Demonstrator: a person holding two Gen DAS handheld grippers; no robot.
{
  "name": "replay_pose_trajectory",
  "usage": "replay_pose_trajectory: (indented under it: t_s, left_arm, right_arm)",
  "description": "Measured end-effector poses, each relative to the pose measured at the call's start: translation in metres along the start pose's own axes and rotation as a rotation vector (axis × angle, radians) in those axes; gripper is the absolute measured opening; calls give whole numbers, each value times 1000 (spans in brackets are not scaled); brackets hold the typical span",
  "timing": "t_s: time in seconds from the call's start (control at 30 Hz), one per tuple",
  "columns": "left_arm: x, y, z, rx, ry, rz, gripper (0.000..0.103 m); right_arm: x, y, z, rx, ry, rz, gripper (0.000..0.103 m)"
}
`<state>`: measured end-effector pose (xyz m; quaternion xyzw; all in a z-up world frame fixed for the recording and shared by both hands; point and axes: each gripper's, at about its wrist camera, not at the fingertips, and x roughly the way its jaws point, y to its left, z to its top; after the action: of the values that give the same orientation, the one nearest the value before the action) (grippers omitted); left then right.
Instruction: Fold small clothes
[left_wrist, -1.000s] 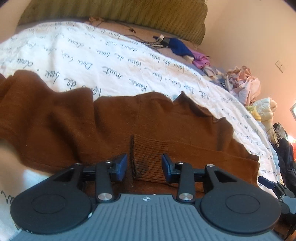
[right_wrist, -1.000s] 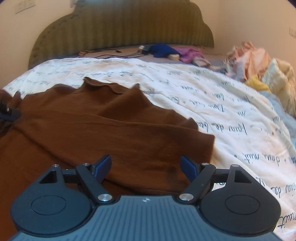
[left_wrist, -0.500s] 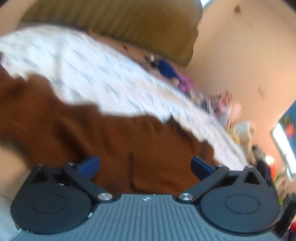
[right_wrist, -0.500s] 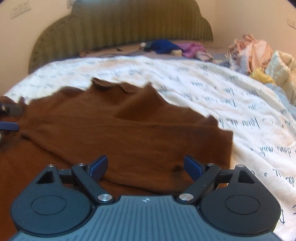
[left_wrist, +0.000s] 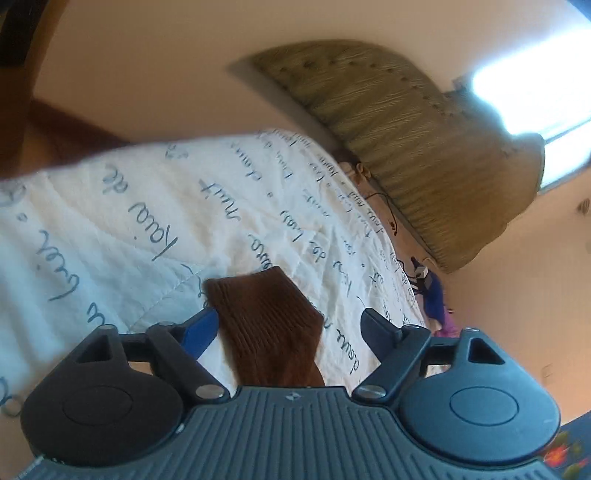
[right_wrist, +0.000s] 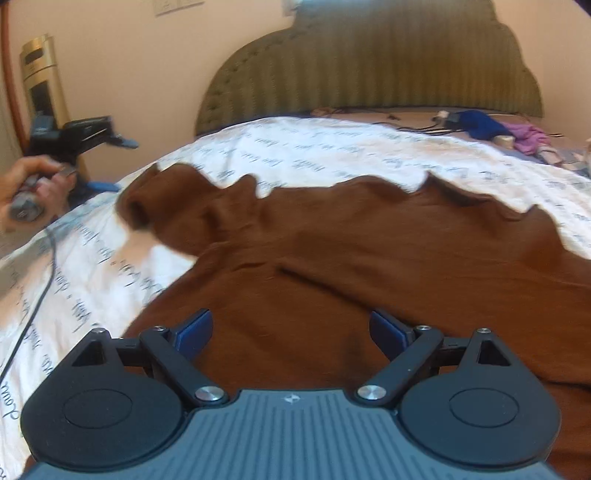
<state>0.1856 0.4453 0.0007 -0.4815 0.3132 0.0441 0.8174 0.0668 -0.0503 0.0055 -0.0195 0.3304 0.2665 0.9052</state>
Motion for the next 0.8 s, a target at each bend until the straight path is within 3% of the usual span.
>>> replay_pose_trajectory:
  t_s: [0.1, 0.2, 0.23, 0.27, 0.3, 0.4, 0.47, 0.5, 0.53, 0.57, 0.67, 0.8]
  left_arm:
    - [20, 10, 7, -54, 57, 10, 72]
    - [19, 15, 9, -69, 48, 21, 69]
    - [15, 16, 10, -76, 41, 50, 62]
    - [10, 16, 9, -93, 37, 68, 64]
    - [8, 15, 9, -79, 49, 69, 74]
    - [7, 15, 12, -84, 65, 61, 76]
    - [15, 13, 13, -74, 61, 55, 70]
    - [21, 12, 15, -77, 67, 63, 53]
    - [25, 14, 15, -84, 92, 67, 17]
    - [30, 17, 14, -108, 107, 80, 5]
    - [23, 28, 8, -135, 79, 39, 6]
    - [-4, 27, 3, -93, -29, -30, 6]
  right_arm:
    - [0, 7, -8, -14, 0, 24, 93]
    - [-3, 3, -10, -3, 0, 31, 93]
    - [-4, 0, -10, 12, -4, 36, 93]
    - [-7, -3, -10, 29, -6, 42, 93]
    - [-9, -5, -10, 41, -9, 48, 93]
    - [-13, -6, -8, 51, -26, 56, 93]
    - [-15, -2, -6, 40, -25, 54, 93]
    - [-16, 1, -5, 27, -26, 55, 93]
    - [-19, 4, -4, 13, -28, 53, 93]
    - [-23, 6, -4, 3, -32, 50, 93]
    - [-33, 7, -4, -13, -47, 36, 93]
    - [-38, -3, -2, 29, -50, 19, 93]
